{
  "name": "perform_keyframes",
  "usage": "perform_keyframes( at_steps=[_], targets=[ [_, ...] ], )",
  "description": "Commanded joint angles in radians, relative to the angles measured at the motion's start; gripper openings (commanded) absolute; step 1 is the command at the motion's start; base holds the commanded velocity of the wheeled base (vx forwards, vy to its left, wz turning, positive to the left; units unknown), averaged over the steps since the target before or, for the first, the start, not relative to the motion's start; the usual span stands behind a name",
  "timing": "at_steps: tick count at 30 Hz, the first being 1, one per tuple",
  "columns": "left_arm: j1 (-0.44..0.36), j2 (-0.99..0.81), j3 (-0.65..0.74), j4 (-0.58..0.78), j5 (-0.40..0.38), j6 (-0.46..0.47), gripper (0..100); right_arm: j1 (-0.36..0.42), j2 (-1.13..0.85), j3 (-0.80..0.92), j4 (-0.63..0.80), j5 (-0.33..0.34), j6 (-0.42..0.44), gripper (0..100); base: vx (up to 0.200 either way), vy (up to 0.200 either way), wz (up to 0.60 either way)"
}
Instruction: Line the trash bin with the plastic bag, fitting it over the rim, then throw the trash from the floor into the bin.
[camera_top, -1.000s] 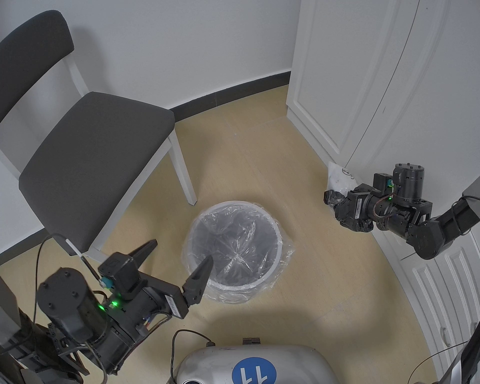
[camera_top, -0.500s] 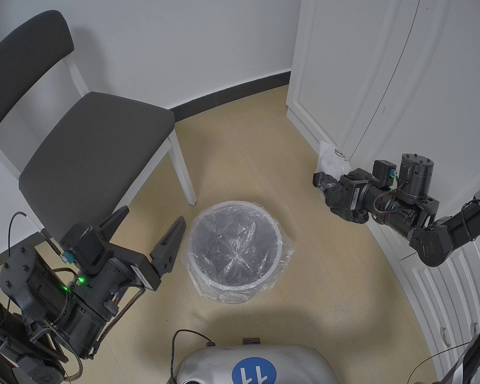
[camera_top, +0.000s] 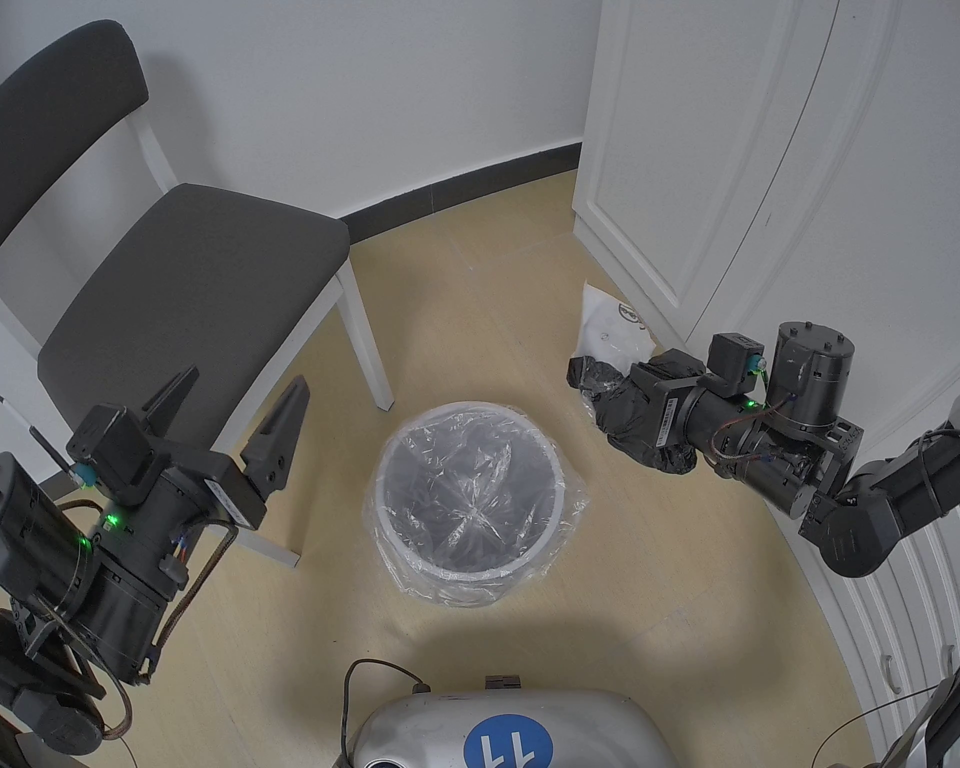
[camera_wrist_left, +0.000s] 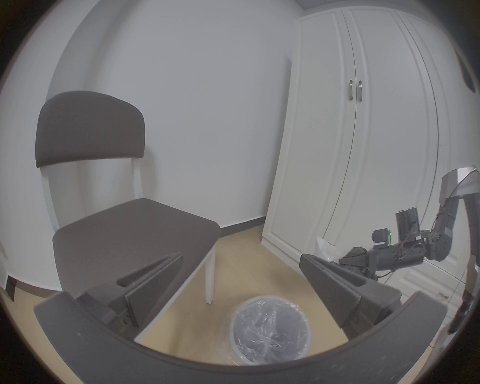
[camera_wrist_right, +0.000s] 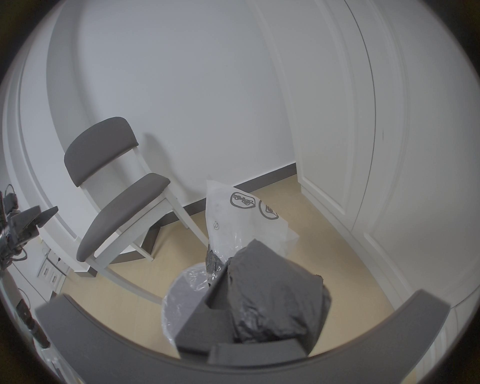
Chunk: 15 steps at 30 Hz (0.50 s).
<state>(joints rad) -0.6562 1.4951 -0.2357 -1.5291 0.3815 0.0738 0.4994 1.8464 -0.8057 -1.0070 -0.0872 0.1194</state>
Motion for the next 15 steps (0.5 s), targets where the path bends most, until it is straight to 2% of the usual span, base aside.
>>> perform_keyframes(
  at_steps=[1,6,9,15],
  targets=[
    [0.032,-0.018,-0.014,0.0,0.0,0.014,100,0.031,-0.003,-0.004,-0.002,-0.002,0.006,0,0.0,0.0,0.0],
    [0.053,-0.032,-0.017,0.0,0.002,0.047,100,0.065,0.027,-0.058,-0.008,-0.003,0.098,0,0.0,0.0,0.0],
    [0.096,-0.032,-0.019,0.0,0.002,0.069,100,0.094,0.054,-0.087,-0.016,-0.005,0.171,0,0.0,0.0,0.0],
    [0.139,-0.038,-0.031,0.0,0.002,0.072,100,0.099,0.073,-0.089,-0.025,-0.005,0.192,0,0.0,0.0,0.0]
  ],
)
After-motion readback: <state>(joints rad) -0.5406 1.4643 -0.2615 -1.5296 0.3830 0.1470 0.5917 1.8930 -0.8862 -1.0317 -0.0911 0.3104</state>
